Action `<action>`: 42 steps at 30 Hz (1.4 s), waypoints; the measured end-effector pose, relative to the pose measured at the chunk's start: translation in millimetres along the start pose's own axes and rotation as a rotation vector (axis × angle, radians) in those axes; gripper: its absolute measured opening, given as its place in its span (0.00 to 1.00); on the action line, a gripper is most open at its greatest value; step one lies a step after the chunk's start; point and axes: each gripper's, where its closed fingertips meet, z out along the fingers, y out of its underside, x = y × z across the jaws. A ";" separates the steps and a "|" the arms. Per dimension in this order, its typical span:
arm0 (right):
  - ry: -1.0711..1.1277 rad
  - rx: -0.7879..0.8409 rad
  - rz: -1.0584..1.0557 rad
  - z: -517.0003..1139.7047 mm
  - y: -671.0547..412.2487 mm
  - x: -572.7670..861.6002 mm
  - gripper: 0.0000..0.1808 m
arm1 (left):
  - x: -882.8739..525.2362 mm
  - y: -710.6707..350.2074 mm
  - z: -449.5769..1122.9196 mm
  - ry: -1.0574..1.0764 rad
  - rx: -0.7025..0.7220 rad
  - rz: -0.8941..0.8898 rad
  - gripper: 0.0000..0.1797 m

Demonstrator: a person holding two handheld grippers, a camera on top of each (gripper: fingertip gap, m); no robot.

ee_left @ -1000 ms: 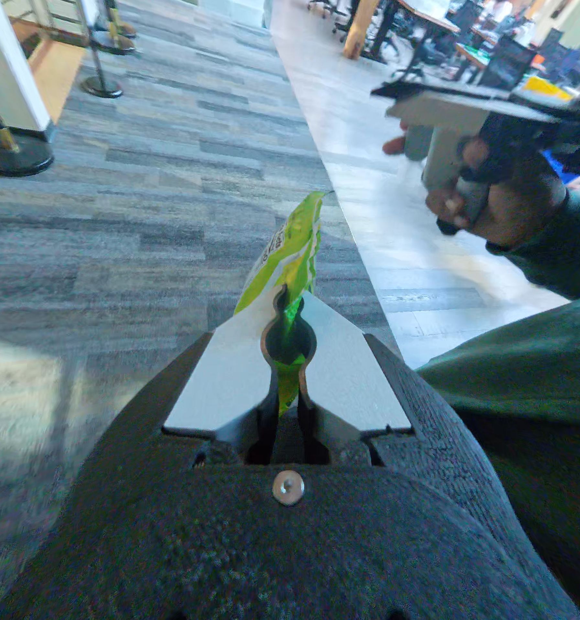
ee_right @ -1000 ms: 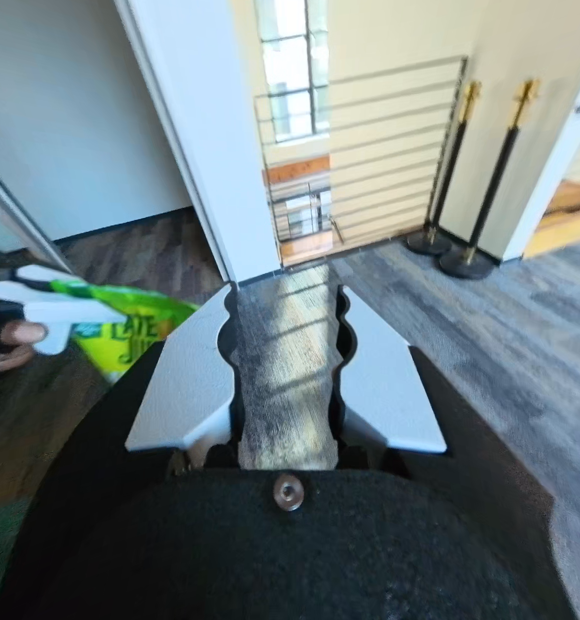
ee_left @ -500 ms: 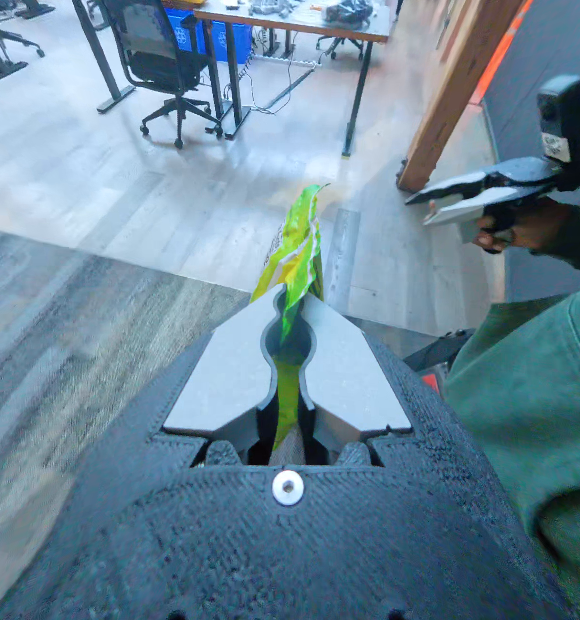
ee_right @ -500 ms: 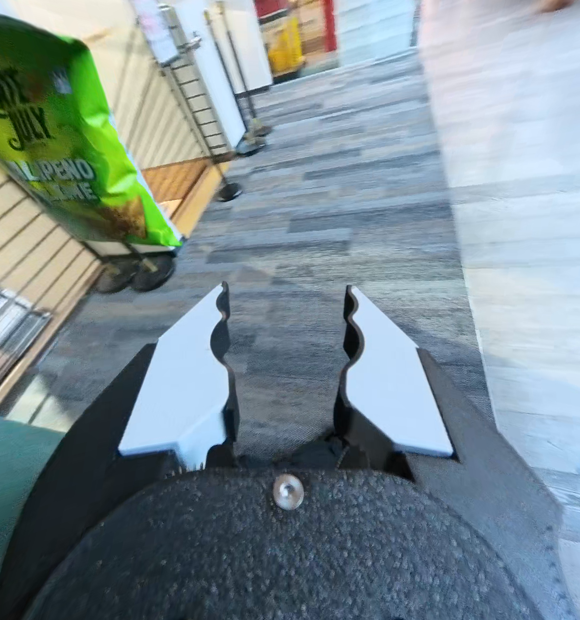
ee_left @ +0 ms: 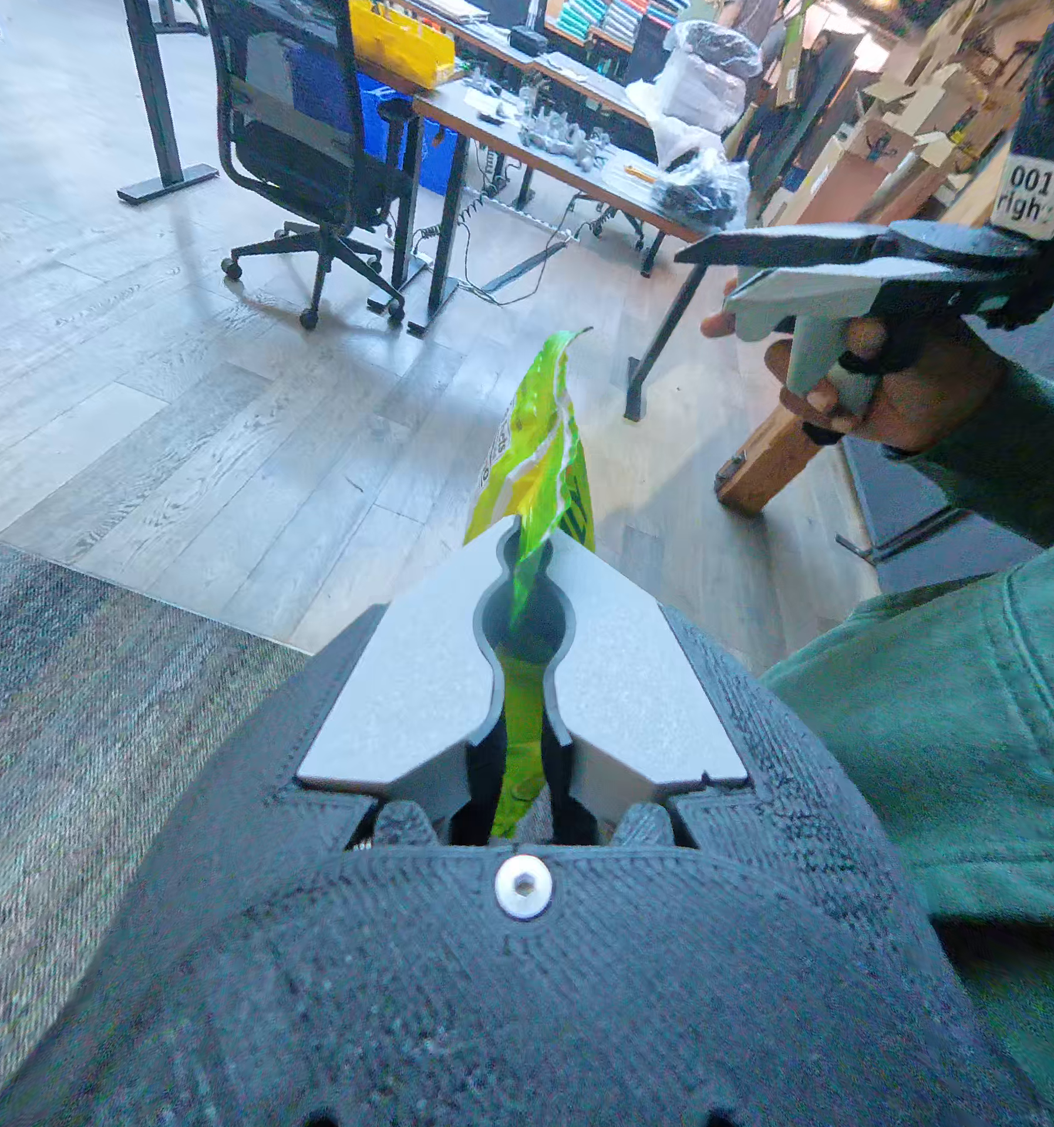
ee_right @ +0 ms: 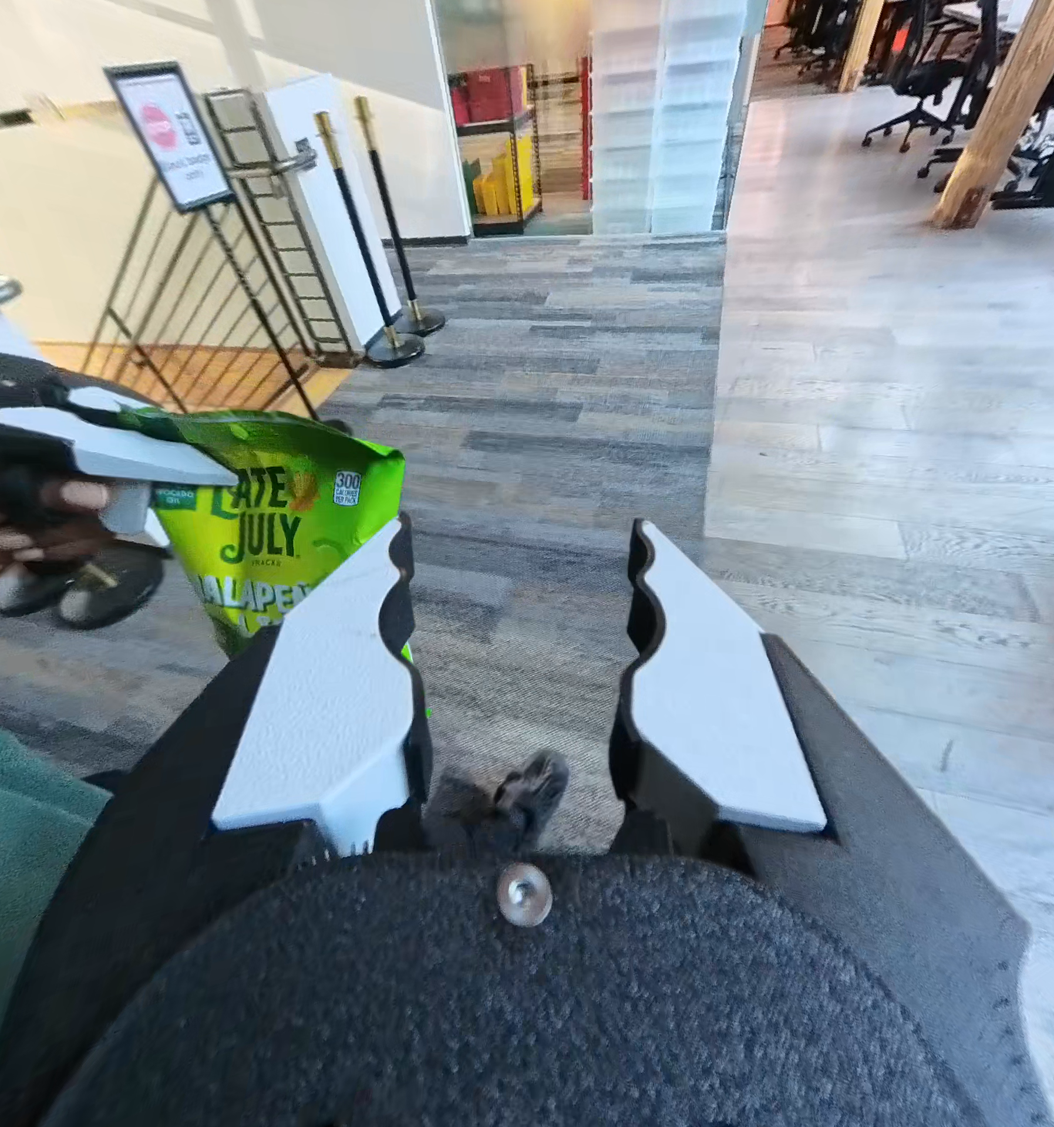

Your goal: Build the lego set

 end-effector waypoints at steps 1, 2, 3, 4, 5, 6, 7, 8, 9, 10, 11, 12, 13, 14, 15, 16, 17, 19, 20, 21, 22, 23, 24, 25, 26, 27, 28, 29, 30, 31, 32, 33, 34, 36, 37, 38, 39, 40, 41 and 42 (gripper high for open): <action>0.015 -0.006 0.003 28.5 -1.1 27.6 0.38 | -30.8 -9.3 26.0 0.009 0.004 -0.004 0.00; 0.039 -0.012 0.020 57.2 -0.3 56.7 0.38 | -62.5 -20.3 52.5 0.019 0.009 -0.008 0.00; 0.063 -0.022 0.052 84.4 1.6 84.6 0.39 | -94.1 -33.3 79.4 0.033 0.012 -0.014 0.00; 0.083 -0.036 0.091 107.6 4.1 111.7 0.40 | -125.5 -50.3 107.5 0.053 0.014 -0.019 0.00; 0.113 -0.051 0.125 131.0 1.7 140.1 0.40 | -156.3 -70.4 136.0 0.076 0.011 -0.020 0.00; 0.145 -0.063 0.154 152.0 -4.2 168.5 0.40 | -185.8 -93.9 164.4 0.105 0.001 -0.011 0.00; 0.173 -0.067 0.176 171.5 -13.8 196.5 0.40 | -213.4 -121.2 192.0 0.138 -0.009 0.016 0.00; 0.193 -0.073 0.193 189.4 -25.8 223.9 0.40 | -239.5 -151.7 218.3 0.171 -0.018 0.049 0.00; 0.207 -0.077 0.207 206.4 -39.2 250.8 0.40 | -263.2 -184.3 243.7 0.206 -0.028 0.083 0.00; 0.223 -0.074 0.213 222.0 -54.0 277.9 0.40 | -285.2 -218.5 268.0 0.239 -0.037 0.118 0.00; 0.240 -0.072 0.214 236.7 -68.6 305.7 0.40 | -305.1 -253.2 290.9 0.268 -0.041 0.156 0.00; 0.256 -0.072 0.217 250.8 -81.9 333.9 0.40 | -323.0 -286.6 313.0 0.296 -0.045 0.197 0.00; 0.272 -0.069 0.220 265.2 -92.9 362.8 0.40 | -341.1 -317.6 335.3 0.318 -0.045 0.243 0.00; 0.287 -0.061 0.228 280.7 -102.0 392.0 0.39 | -359.8 -345.6 357.6 0.333 -0.041 0.293 0.00; 0.297 -0.055 0.239 297.7 -108.0 421.2 0.39 | -379.1 -369.4 380.4 0.346 -0.037 0.335 0.00; 0.304 -0.055 0.253 315.7 -110.6 450.7 0.39 | -399.2 -388.6 403.9 0.356 -0.035 0.361 0.00; 0.312 -0.055 0.259 334.5 -111.8 479.9 0.39 | -421.5 -402.9 427.9 0.361 -0.032 0.375 0.00; 0.327 -0.054 0.256 375.0 -113.7 541.0 0.39 | -471.6 -424.4 478.3 0.353 -0.024 0.367 0.00; 0.325 -0.058 0.257 398.3 -114.6 572.5 0.39 | -498.2 -433.8 503.1 0.338 -0.018 0.346 0.00; 0.319 -0.062 0.263 429.6 -117.6 606.7 0.39 | -525.3 -441.3 527.5 0.317 -0.012 0.314 0.00; 0.310 -0.068 0.269 455.6 -125.6 638.8 0.39 | -552.8 -448.8 551.2 0.286 -0.008 0.265 0.00; 0.289 -0.079 0.277 482.3 -140.2 669.0 0.40 | -581.5 -460.7 571.6 0.251 -0.009 0.202 0.00; 0.268 -0.067 0.264 510.5 -164.2 697.5 0.41 | -607.8 -475.6 589.0 0.218 -0.004 0.153 0.00; 0.256 -0.048 0.231 536.3 -189.6 727.8 0.41 | -632.6 -493.4 603.7 0.187 0.015 0.131 0.00; 0.233 -0.045 0.192 565.2 -214.4 755.7 0.40 | -658.0 -512.5 615.6 0.160 0.034 0.115 0.00; 0.199 -0.057 0.159 594.0 -236.5 782.2 0.40 | -683.3 -531.0 625.9 0.141 0.050 0.095 0.00; 0.176 -0.070 0.131 624.2 -259.7 808.8 0.40 | -710.4 -548.6 634.8 0.116 0.066 0.074 0.00; 0.158 -0.065 0.100 652.5 -284.0 834.7 0.40 | -739.1 -564.4 643.2 0.084 0.082 0.057 0.00; 0.142 -0.055 0.069 681.4 -307.6 859.0 0.40 | -768.5 -577.5 651.1 0.054 0.095 0.040 0.00; 0.131 -0.048 0.041 711.5 -328.2 882.5 0.40 | -798.6 -587.7 659.8 0.027 0.106 0.021 0.00; 0.115 -0.045 0.019 743.0 -344.2 904.5 0.40 | -829.9 -595.2 669.5 -0.001 0.117 0.002 0.00; 0.096 -0.049 0.007 779.0 -355.3 925.2 0.40 | -861.8 -600.6 679.4 -0.028 0.124 -0.017 0.00; 0.080 -0.052 0.001 813.0 -363.8 944.8 0.40 | -894.4 -604.3 690.4 -0.052 0.130 -0.036 0.00; 0.054 -0.059 0.004 882.9 -374.1 980.6 0.40 | -964.5 -610.7 717.8 -0.087 0.141 -0.079 0.00; 0.048 -0.069 0.015 917.7 -377.2 997.4 0.40 | -999.5 -616.6 731.9 -0.096 0.149 -0.100 0.00; 0.047 -0.074 0.031 952.1 -381.7 1013.6 0.40 | -1034.4 -625.6 746.7 -0.096 0.154 -0.117 0.00; 0.058 -0.078 0.047 987.6 -387.9 1030.4 0.40 | -1069.0 -638.8 761.8 -0.090 0.156 -0.129 0.00; 0.071 -0.089 0.069 1019.4 -396.5 1047.0 0.40 | -1103.3 -657.7 776.6 -0.084 0.159 -0.132 0.00; 0.076 -0.092 0.089 1049.1 -410.0 1062.1 0.40 | -1136.0 -682.2 791.0 -0.074 0.165 -0.117 0.00; 0.083 -0.078 0.089 1076.5 -428.2 1078.4 0.40 | -1166.9 -710.7 805.4 -0.059 0.174 -0.092 0.00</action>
